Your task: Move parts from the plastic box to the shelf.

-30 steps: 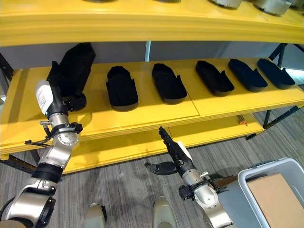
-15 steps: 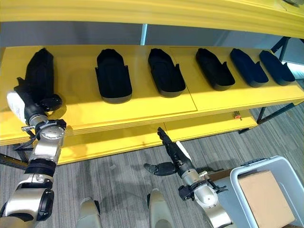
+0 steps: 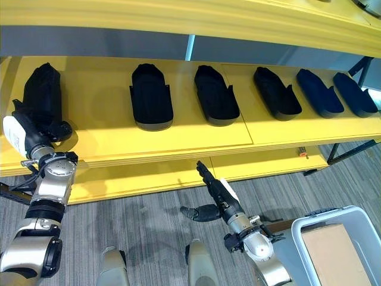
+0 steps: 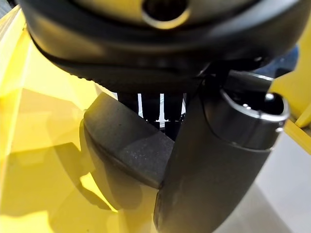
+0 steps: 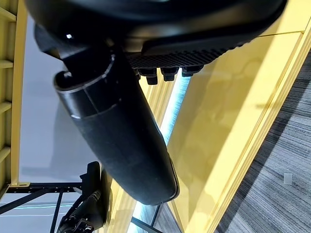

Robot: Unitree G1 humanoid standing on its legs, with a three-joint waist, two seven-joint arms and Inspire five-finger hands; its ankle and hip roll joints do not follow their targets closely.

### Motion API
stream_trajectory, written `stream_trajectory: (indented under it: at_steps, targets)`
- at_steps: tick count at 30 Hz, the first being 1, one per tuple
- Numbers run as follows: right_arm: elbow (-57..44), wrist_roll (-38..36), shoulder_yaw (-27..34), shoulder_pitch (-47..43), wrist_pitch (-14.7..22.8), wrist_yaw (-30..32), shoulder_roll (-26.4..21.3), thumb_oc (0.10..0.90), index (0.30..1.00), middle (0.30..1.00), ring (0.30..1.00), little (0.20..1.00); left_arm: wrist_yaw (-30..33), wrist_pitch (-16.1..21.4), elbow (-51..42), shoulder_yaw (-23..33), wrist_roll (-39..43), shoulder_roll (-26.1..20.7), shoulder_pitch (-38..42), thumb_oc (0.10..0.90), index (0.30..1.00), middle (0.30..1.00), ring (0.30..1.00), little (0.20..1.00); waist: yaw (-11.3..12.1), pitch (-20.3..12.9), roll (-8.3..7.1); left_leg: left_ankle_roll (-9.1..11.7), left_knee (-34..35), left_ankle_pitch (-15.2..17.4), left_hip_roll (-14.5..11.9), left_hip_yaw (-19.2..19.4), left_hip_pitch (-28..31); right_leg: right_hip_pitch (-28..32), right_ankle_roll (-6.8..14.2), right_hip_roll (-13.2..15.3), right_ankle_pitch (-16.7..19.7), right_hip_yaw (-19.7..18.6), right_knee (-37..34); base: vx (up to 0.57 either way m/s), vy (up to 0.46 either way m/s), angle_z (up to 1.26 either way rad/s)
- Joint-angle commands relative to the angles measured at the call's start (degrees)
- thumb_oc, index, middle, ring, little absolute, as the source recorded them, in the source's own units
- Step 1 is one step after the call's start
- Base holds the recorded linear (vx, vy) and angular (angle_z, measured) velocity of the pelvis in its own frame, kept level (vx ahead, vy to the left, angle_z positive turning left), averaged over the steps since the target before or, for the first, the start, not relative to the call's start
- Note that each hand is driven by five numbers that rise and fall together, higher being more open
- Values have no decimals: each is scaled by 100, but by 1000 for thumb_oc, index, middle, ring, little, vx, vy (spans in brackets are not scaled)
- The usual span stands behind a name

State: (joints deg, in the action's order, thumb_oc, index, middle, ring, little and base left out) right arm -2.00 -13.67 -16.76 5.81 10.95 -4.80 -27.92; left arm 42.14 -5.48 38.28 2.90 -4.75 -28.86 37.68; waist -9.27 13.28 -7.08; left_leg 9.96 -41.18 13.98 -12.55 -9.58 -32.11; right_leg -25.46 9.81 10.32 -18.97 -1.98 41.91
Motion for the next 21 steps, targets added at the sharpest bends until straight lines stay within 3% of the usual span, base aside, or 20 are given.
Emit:
stream_trajectory:
  at_steps: [1, 10, 21]
  targets:
    - [-587, -250, 337, -100, 548, 41, -221, 900, 1000, 1000, 1000, 1000, 38, 384, 298, -444, -196, -507, 623, 400, 300, 300, 300, 300, 3, -500, 66, -211, 120, -89, -159, -70, 176, 198, -241, 226, 22, -93, -66, 0, 0, 0]
    - [-607, -265, 345, -59, 563, -77, -271, 900, 1000, 1000, 1000, 1000, -239, 205, 594, -805, -698, -848, 952, 400, 300, 300, 300, 300, -38, -502, 112, -218, 96, -87, -161, -42, 142, 138, -213, 229, 38, -146, -53, 0, 0, 0]
    - [-632, -303, 395, 2, 544, -141, -299, 900, 1000, 1000, 1000, 1000, -355, 225, 686, -897, -683, -777, 1106, 400, 300, 300, 300, 300, -87, -551, 131, -213, 40, -93, -186, -29, 39, -11, -201, 180, 42, -175, -4, -1, 1, 0]
